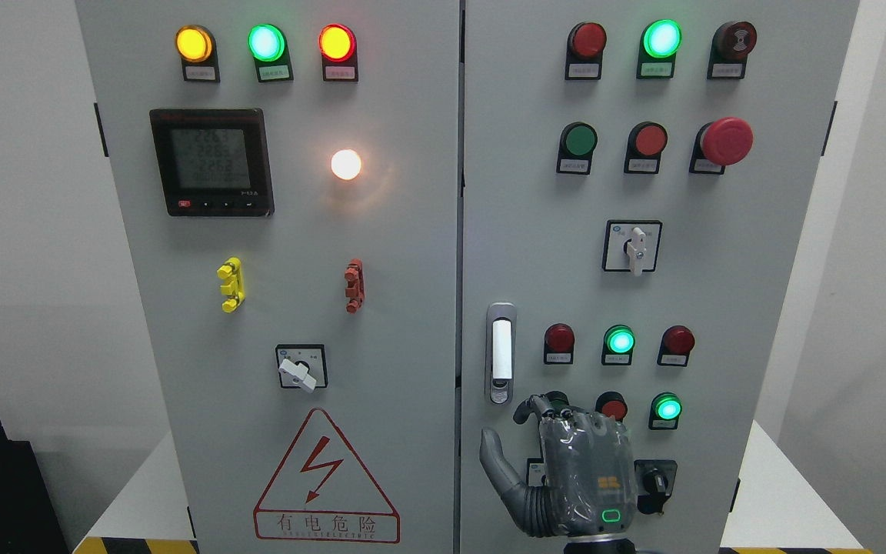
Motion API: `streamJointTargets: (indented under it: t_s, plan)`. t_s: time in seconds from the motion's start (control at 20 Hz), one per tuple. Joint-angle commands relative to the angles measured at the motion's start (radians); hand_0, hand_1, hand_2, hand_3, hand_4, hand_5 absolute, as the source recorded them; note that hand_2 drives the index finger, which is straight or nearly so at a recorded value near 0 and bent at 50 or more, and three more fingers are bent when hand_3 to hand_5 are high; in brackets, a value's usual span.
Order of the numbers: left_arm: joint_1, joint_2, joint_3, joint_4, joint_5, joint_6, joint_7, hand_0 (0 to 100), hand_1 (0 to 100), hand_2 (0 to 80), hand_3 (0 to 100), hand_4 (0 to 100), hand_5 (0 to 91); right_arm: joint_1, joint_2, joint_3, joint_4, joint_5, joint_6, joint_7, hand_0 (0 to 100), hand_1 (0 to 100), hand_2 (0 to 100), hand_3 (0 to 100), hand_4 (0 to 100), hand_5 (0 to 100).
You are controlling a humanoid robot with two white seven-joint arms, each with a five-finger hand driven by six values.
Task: Release door handle
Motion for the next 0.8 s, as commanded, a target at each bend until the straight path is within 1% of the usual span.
streamJointTargets:
  t_s: [0.0, 0.05, 0.2, 0.3, 0.4, 0.5, 0.6, 0.75]
  plan:
    - [0.0, 0.0, -0.012, -0.015, 0.0, 0.0, 0.0, 12, 39, 0.0, 0, 0, 0.0, -0.004, 0.001, -0.006, -0.029, -0.002, 0.001, 0.008, 39, 14, 100, 100, 100, 98]
    - [0.0, 0.0, -0.012, -0.015, 0.0, 0.0, 0.0, 12, 39, 0.0, 0, 0, 0.0, -0.004, 0.001, -0.006, -0.029, -0.002, 0.001, 0.008, 38, 15, 100, 100, 100, 97]
    - [0.0, 0.0, -0.012, -0.015, 0.0, 0.0, 0.0, 12, 39, 0.0, 0, 0, 0.0, -0.01, 0.001, -0.006, -0.029, -0.001, 0.002, 0.01, 34, 21, 100, 100, 100, 97]
    - [0.0, 0.0, -0.012, -0.015, 0.0, 0.0, 0.0, 12, 39, 0.0, 0, 0, 0.0, -0.019, 0.0, -0.005, -0.029, -0.001, 0.004, 0.01, 33, 23, 100, 100, 100, 98]
    - [0.0, 0.0, -0.012, -0.015, 0.0, 0.0, 0.0, 12, 39, 0.0, 0, 0, 0.0, -0.021, 0.0, 0.0, -0.029, -0.001, 0.004, 0.029, 33, 22, 100, 100, 100, 98]
    - [0.0, 0.0, -0.012, -0.015, 0.0, 0.0, 0.0, 12, 39, 0.0, 0, 0, 0.0, -0.037, 0.0, 0.0, -0.029, 0.002, 0.005, 0.037, 33, 22, 100, 100, 100, 98]
    - [0.0, 0.0, -0.012, -0.015, 0.0, 0.0, 0.0, 12, 39, 0.0, 0, 0, 0.0, -0.057, 0.0, 0.004, -0.027, 0.002, 0.031, 0.04, 33, 22, 100, 100, 100, 98]
    - [0.0, 0.0, -0.012, -0.015, 0.0, 0.0, 0.0, 12, 39, 0.0, 0, 0, 0.0, -0.094, 0.001, 0.006, -0.026, 0.004, 0.063, 0.074, 33, 23, 100, 100, 100, 98]
